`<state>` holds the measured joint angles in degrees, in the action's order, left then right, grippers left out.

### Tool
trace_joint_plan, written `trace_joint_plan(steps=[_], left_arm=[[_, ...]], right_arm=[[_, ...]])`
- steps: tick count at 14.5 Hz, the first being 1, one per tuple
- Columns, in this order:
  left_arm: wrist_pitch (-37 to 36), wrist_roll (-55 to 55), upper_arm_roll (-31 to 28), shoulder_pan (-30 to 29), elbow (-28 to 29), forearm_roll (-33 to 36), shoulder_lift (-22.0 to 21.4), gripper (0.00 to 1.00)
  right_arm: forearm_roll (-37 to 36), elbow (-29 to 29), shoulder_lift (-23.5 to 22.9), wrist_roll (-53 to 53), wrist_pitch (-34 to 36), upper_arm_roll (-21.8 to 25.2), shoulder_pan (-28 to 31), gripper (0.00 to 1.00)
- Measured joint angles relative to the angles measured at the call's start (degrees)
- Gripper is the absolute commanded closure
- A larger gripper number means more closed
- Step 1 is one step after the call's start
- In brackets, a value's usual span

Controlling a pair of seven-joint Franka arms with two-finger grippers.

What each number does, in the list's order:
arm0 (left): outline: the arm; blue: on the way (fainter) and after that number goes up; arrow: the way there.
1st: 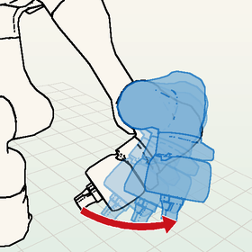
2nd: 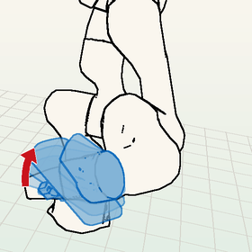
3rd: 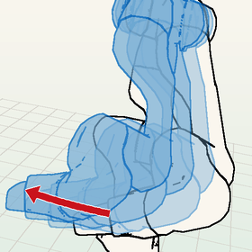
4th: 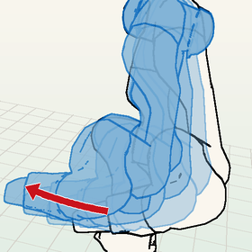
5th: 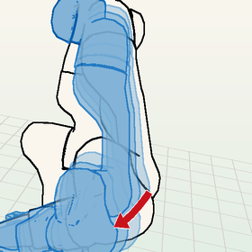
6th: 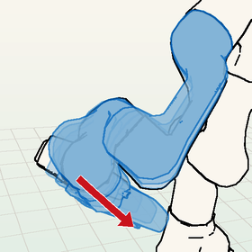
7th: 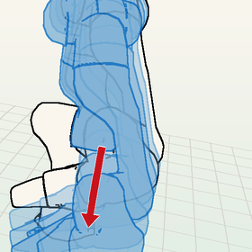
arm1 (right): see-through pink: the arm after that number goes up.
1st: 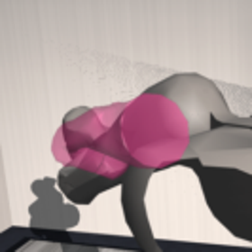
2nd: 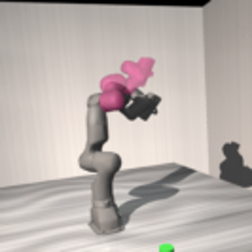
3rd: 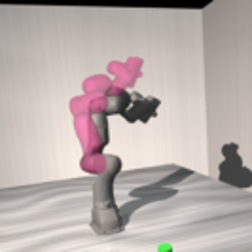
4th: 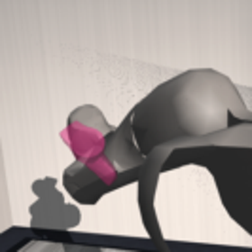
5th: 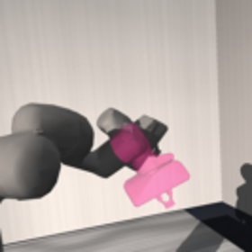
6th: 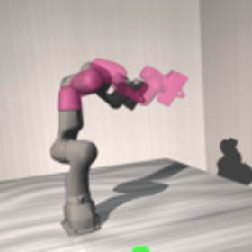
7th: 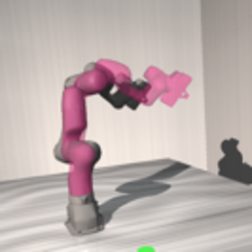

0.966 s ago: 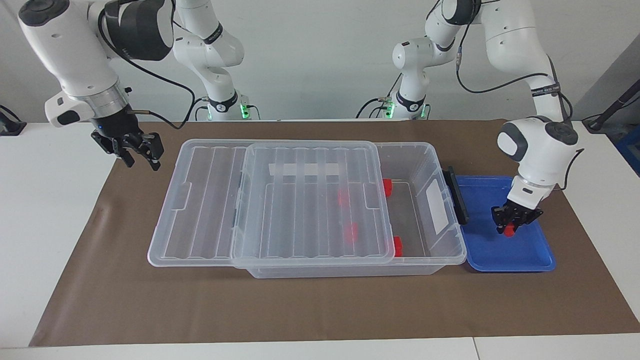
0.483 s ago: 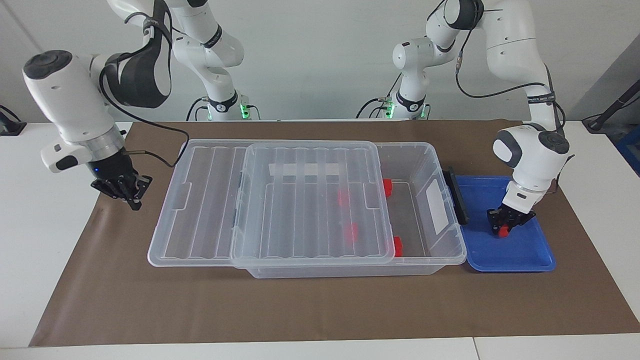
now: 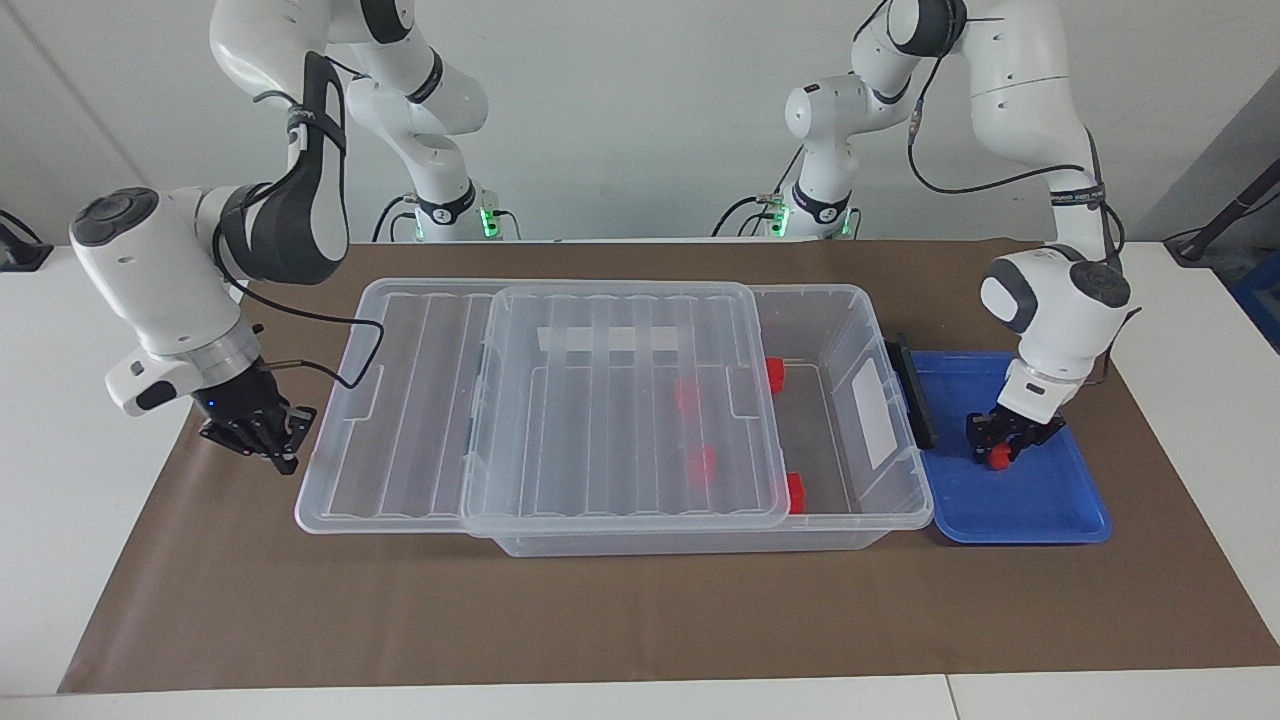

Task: Place red block in blue tray from box
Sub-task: 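Slide the lid back over the box while the left gripper withdraws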

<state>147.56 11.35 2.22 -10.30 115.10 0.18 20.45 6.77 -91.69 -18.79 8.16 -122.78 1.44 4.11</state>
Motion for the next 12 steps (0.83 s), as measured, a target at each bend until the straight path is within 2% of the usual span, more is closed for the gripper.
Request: trace_joint_plan(steps=[3,5,9,12], left_arm=[[0.4,0.0,0.2,0.1,-0.7,0.0,-0.2,0.0],[-1.8,0.0,0.6,0.1,-3.4,0.0,-0.5,0.0],[-21.4,0.0,1.3,1.0,-15.8,0.0,-4.0,0.0],[-31.4,0.0,1.6,1.8,-19.7,0.0,-9.3,0.0]], right_arm=[[0.3,0.0,0.0,0.1,1.5,-0.4,-0.1,1.0],[0.4,0.0,0.0,0.3,1.8,-0.6,-0.4,1.0],[0.4,0.0,0.0,0.3,1.8,-1.1,-1.6,1.0],[0.6,0.0,0.0,0.2,1.8,-1.8,-1.7,1.0]])
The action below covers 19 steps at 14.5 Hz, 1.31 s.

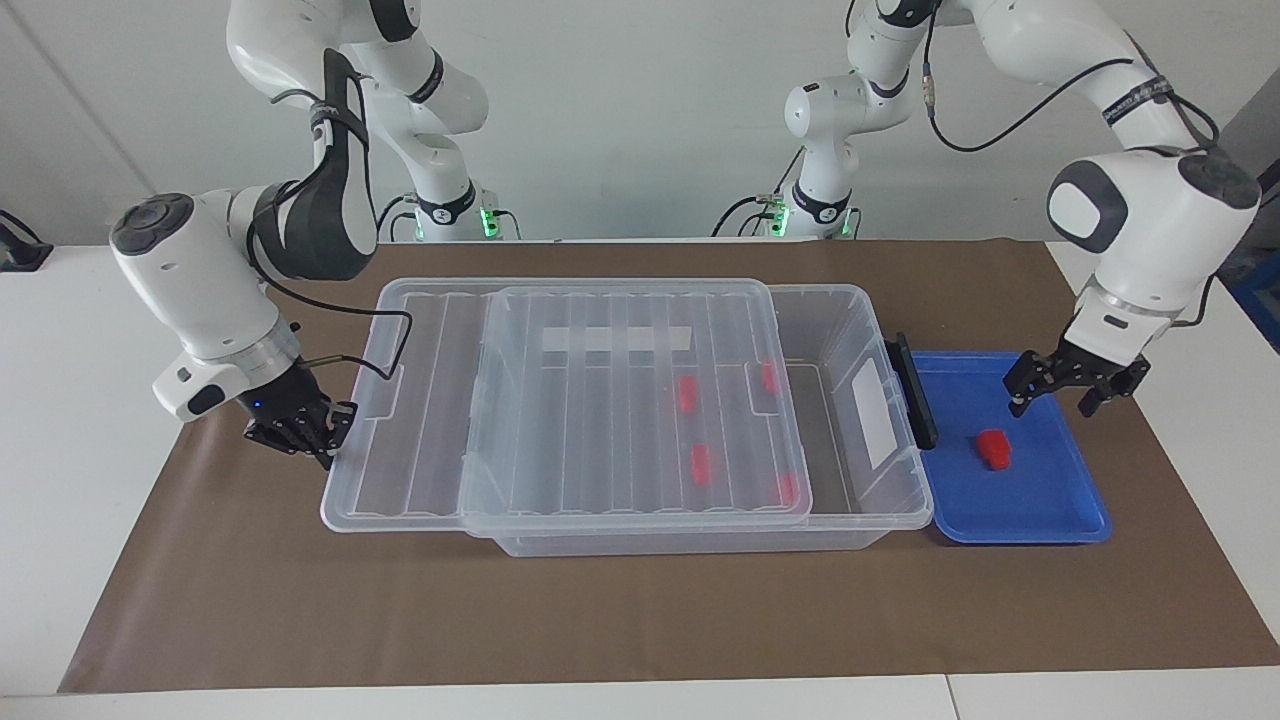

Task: Place red block in blue tray from box
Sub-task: 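Slide the lid back over the box while the left gripper withdraws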

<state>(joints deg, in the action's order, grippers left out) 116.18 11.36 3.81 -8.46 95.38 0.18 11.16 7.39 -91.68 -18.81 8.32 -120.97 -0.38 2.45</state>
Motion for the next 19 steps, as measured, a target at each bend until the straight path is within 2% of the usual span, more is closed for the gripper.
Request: trace_joint_plan(steps=[5,11,16,19], left_arm=[[-7.8,0.0,0.7,2.5,-2.7,0.0,-3.7,0.0],[-19.6,0.0,1.3,2.9,-8.9,0.0,-4.7,0.0],[-25.2,0.0,3.1,2.9,-9.6,0.0,-8.0,0.0],[-26.6,0.0,4.8,3.0,-9.6,0.0,-9.7,0.0]], right_arm=[[0.4,0.0,0.0,-5.1,-0.1,-1.3,-2.9,1.0],[0.4,0.0,0.0,-11.5,-0.2,-1.3,-6.8,1.0],[0.8,0.0,0.0,-13.1,-0.2,-1.6,-7.0,1.0],[3.8,-0.4,0.0,-13.5,-0.2,-2.5,-7.1,1.0]])
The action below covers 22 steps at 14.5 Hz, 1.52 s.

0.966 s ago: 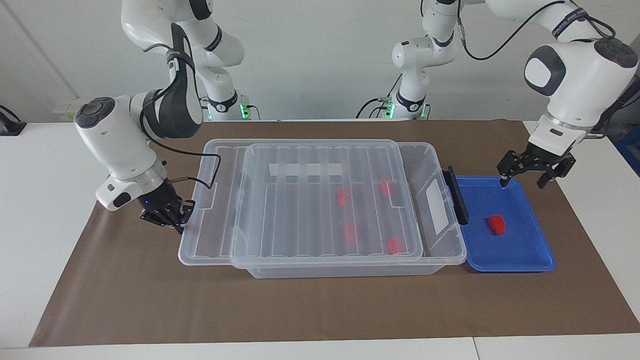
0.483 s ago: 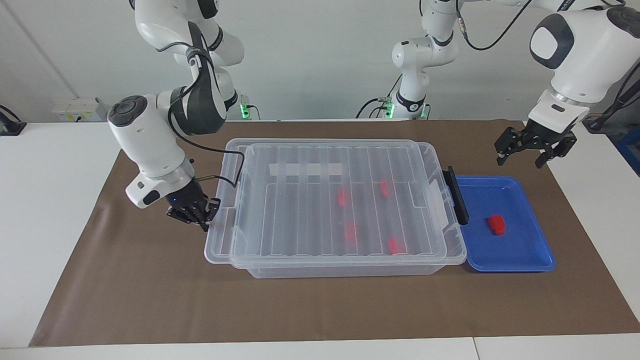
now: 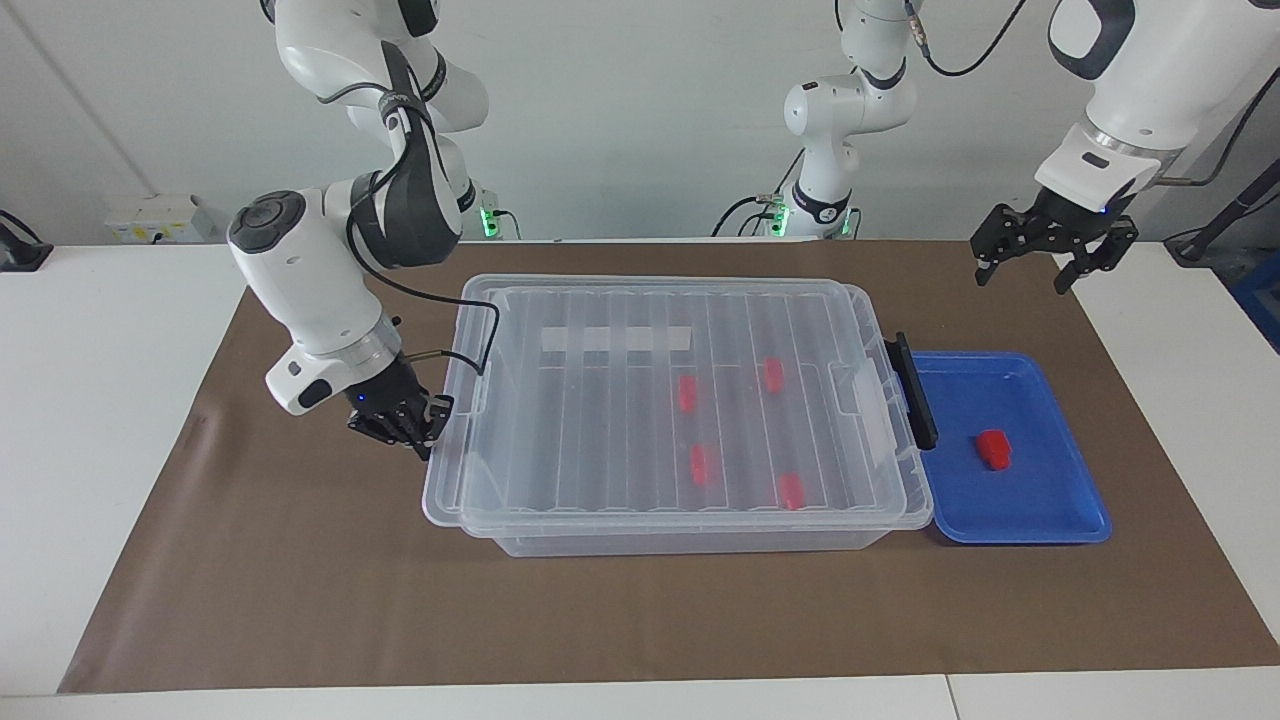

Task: Place red block in blue tray from box

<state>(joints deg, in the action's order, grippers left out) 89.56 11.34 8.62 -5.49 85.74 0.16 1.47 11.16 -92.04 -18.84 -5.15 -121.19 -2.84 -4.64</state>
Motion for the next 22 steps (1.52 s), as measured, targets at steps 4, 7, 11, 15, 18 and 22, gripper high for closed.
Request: trace_joint_plan(steps=[4,7,11,15,18,22], left_arm=[[-1.4,0.0,0.3,0.1,0.0,0.0,-0.2,0.0],[-1.6,0.0,0.4,1.5,0.0,0.0,-0.3,0.0],[-1.6,0.0,0.2,1.7,0.0,0.0,-0.5,0.0],[-1.5,0.0,0.0,1.4,0.0,0.0,-0.5,0.0],[-1.5,0.0,0.0,1.4,0.0,0.0,-0.5,0.0],[-1.5,0.0,0.0,1.4,0.0,0.0,-0.5,0.0]], right_arm=[[0.6,-0.2,0.0,-0.1,0.0,-0.1,-0.1,1.0],[-0.3,-0.2,0.0,0.1,0.0,-0.1,0.0,1.0],[-11.6,0.5,1.2,0.2,2.4,0.0,0.3,0.7],[-13.3,0.9,6.1,0.2,9.9,0.5,1.2,0.0],[-13.4,1.1,10.8,0.1,17.2,0.9,2.7,0.0],[-13.4,1.3,16.8,-3.1,28.3,1.2,4.9,0.0]])
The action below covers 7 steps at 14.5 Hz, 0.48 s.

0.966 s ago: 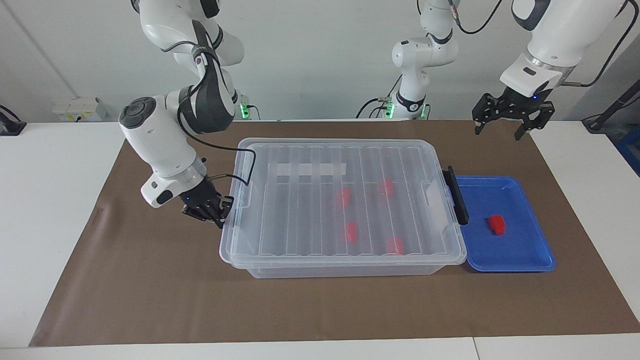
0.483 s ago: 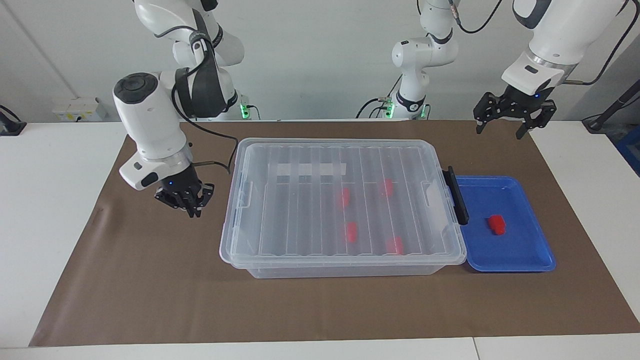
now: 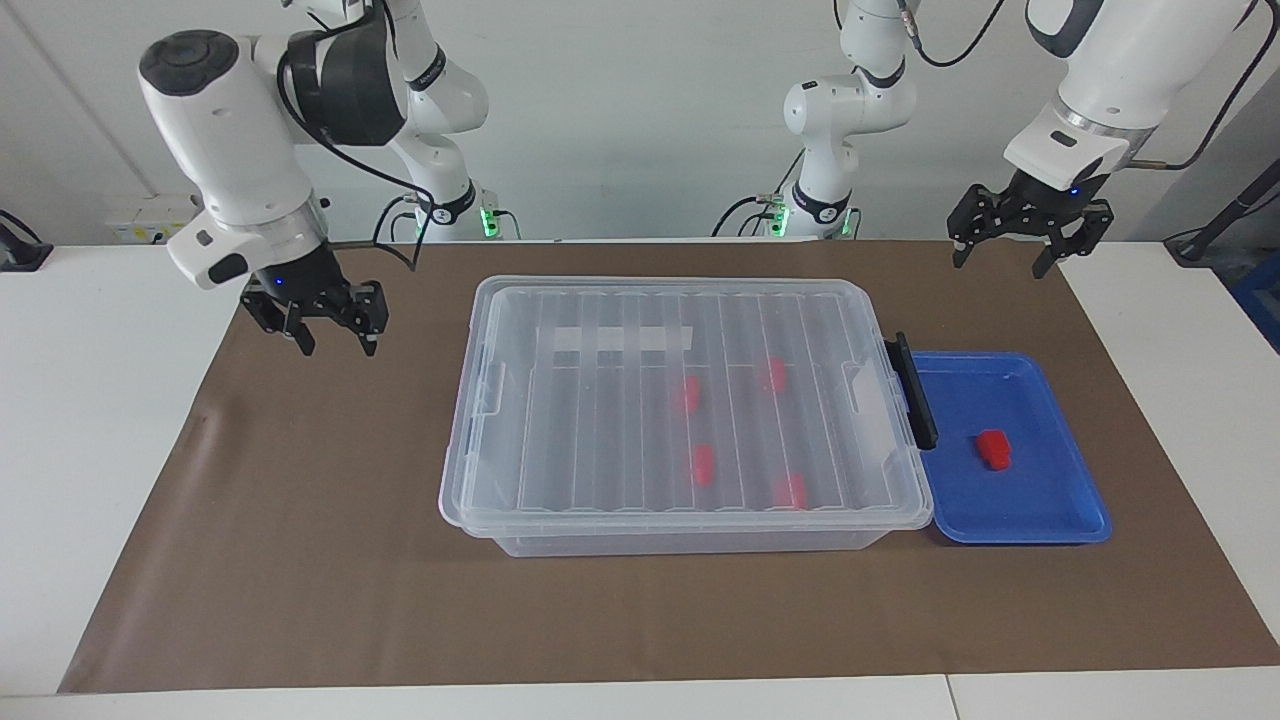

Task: Place red block in blue tray from box

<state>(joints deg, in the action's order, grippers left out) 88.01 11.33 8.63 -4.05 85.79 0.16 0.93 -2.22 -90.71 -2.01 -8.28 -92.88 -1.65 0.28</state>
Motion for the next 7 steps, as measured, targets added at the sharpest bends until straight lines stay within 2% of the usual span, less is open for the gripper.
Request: trace_joint_plan(steps=[3,7], left_arm=[[0.0,-0.1,0.0,0.0,0.0,0.0,0.0,0.0],[0.0,-0.2,0.0,0.0,0.0,0.0,0.0,0.0]], right_arm=[[0.0,0.0,2.5,-2.3,5.2,0.0,1.4,0.0],[0.8,-0.5,2.6,-2.4,5.1,0.0,1.7,0.0]])
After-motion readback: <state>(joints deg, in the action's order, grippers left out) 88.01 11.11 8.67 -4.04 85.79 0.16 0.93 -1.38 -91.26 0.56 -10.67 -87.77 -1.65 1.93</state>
